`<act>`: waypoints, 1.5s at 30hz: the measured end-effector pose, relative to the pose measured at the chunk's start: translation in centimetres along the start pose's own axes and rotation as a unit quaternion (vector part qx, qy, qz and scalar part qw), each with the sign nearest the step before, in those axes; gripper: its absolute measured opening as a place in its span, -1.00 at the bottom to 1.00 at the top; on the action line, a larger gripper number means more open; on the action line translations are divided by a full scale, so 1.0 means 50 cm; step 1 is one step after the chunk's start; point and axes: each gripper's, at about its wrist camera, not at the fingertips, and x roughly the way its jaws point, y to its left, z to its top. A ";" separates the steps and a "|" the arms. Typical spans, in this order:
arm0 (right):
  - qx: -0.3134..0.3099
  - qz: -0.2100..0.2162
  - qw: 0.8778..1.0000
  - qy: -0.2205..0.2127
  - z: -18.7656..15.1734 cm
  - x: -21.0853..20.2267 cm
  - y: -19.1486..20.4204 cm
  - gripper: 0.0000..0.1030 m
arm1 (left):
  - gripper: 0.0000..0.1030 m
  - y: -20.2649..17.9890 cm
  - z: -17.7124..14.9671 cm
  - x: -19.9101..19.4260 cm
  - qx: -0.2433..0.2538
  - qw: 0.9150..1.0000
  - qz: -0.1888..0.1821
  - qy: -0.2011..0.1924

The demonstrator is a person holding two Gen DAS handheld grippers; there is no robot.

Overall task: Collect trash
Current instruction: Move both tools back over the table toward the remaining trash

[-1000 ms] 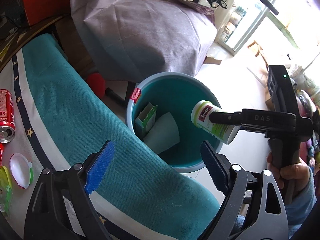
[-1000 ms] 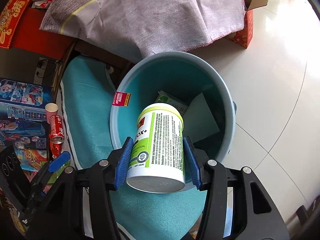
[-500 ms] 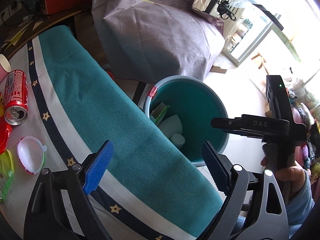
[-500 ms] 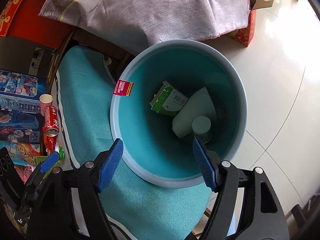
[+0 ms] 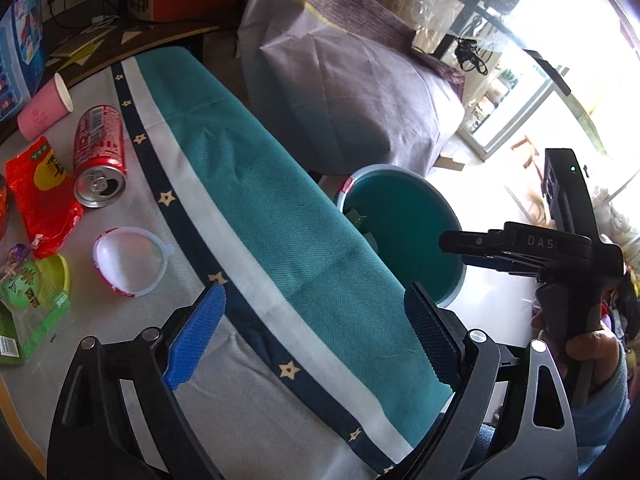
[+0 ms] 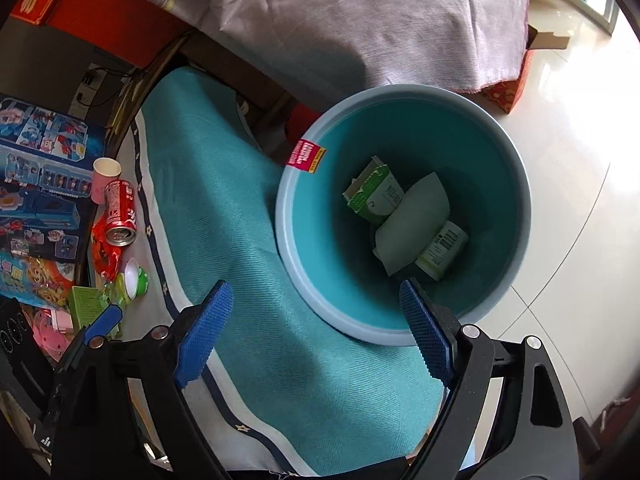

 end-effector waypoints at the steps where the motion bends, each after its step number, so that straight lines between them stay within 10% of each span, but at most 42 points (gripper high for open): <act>1: -0.008 0.002 1.000 0.000 -0.004 0.000 0.018 0.59 | 0.77 0.010 -0.003 -0.012 -0.004 1.000 0.003 -0.005; 24: -0.242 -0.003 0.968 0.072 -0.133 0.107 0.495 0.68 | 0.92 0.372 -0.159 -0.324 -0.146 0.972 0.144 -0.116; 45: -0.246 -0.021 0.962 0.117 -0.128 0.223 0.616 0.68 | 0.92 0.500 -0.126 -0.225 -0.141 0.966 0.204 -0.070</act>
